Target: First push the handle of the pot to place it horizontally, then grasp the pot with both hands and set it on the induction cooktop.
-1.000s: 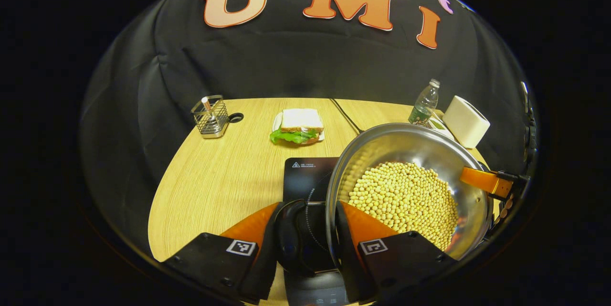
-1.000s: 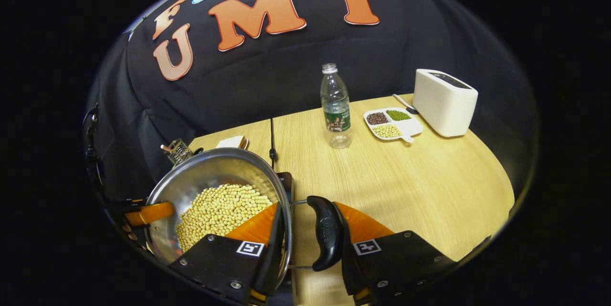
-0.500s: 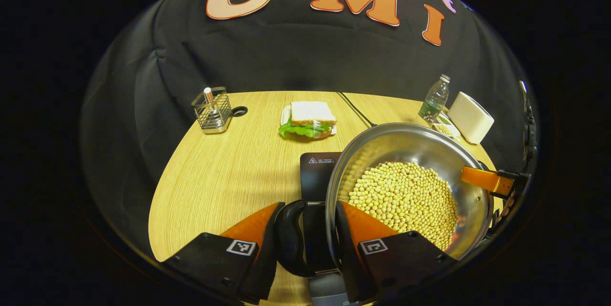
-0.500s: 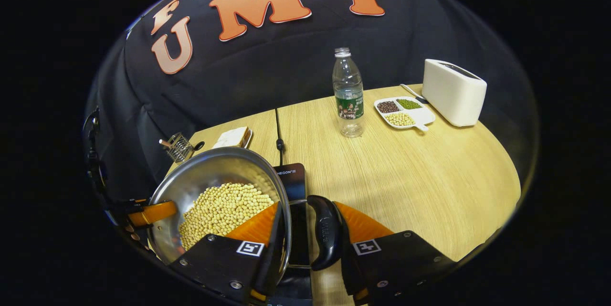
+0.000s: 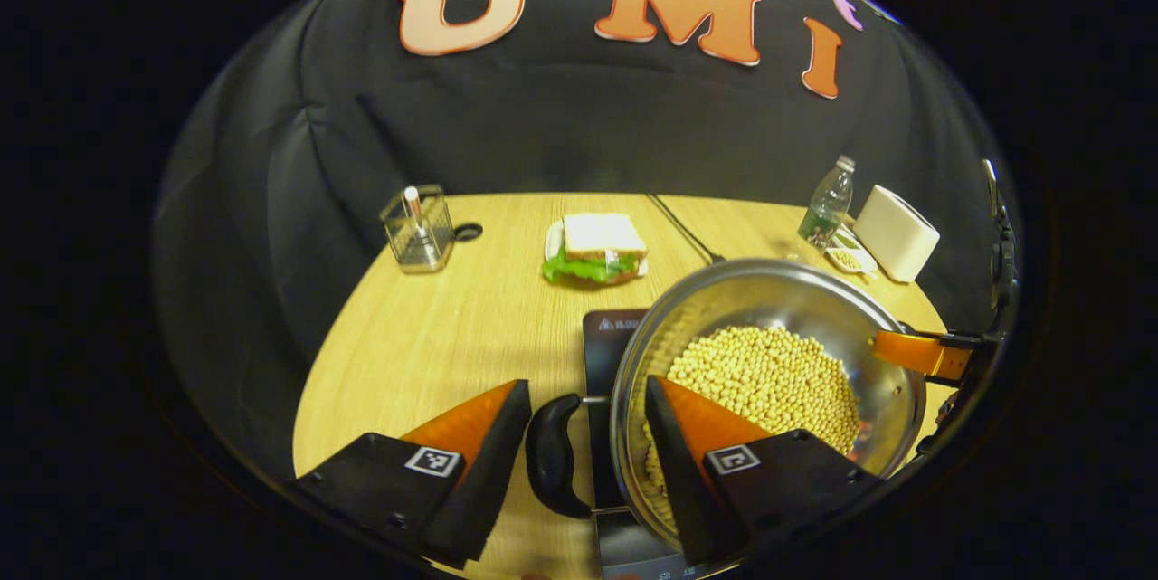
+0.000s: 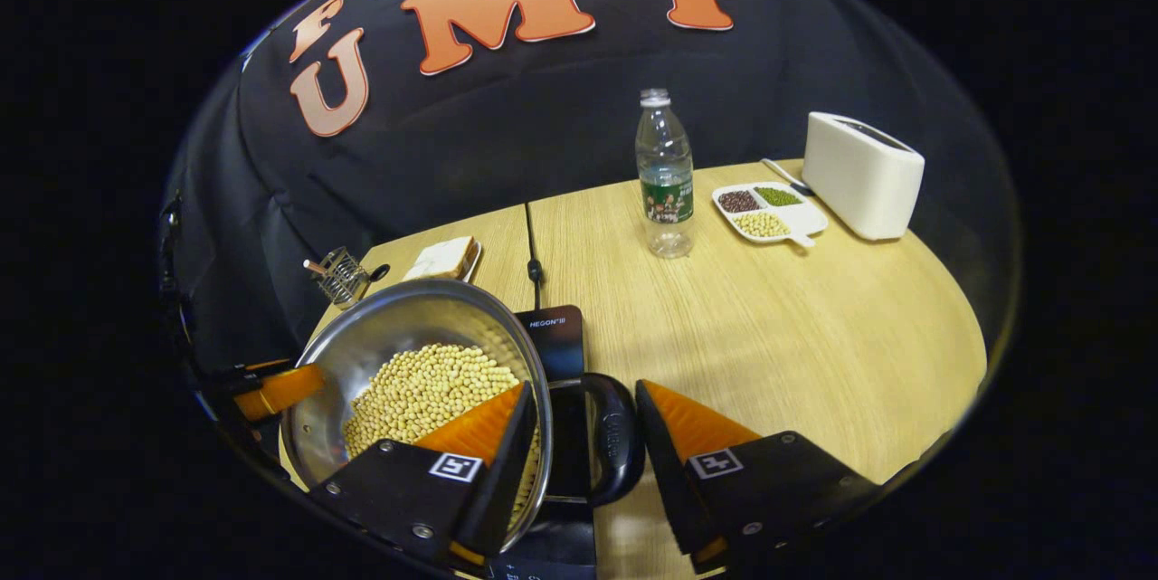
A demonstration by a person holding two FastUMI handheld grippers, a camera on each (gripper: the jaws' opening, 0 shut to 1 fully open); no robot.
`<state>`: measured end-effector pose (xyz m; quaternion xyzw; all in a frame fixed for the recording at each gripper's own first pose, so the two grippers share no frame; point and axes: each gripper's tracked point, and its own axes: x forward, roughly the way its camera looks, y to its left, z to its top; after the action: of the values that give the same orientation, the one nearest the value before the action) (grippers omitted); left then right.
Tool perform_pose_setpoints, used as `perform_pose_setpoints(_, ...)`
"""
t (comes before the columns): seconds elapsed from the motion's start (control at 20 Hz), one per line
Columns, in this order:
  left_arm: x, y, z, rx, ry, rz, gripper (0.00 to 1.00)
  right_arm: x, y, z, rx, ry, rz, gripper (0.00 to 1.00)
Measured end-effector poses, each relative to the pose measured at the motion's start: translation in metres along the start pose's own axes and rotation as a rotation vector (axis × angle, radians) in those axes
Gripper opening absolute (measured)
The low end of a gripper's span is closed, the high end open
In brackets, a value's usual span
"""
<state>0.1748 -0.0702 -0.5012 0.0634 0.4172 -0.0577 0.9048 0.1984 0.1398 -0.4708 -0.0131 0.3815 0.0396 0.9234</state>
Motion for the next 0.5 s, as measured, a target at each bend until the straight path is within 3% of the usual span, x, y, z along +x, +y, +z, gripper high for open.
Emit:
perform_pose_setpoints(0.05, -0.002, 0.0, 0.007, 0.011, -0.025, 0.013, 0.95, -0.009, -0.003, 0.007, -0.014, -0.018, -0.012, 0.81)
perform_pose_setpoints(0.15, -0.014, -0.004, 0.021, 0.013, -0.077, 0.016, 0.97, -0.028, -0.004, 0.024, -0.033, -0.064, -0.013, 0.94)
perform_pose_setpoints(0.5, -0.08, -0.009, 0.096, 0.009, -0.324, 0.046, 0.98, -0.123, -0.016, 0.094, -0.087, -0.251, -0.017, 0.94)
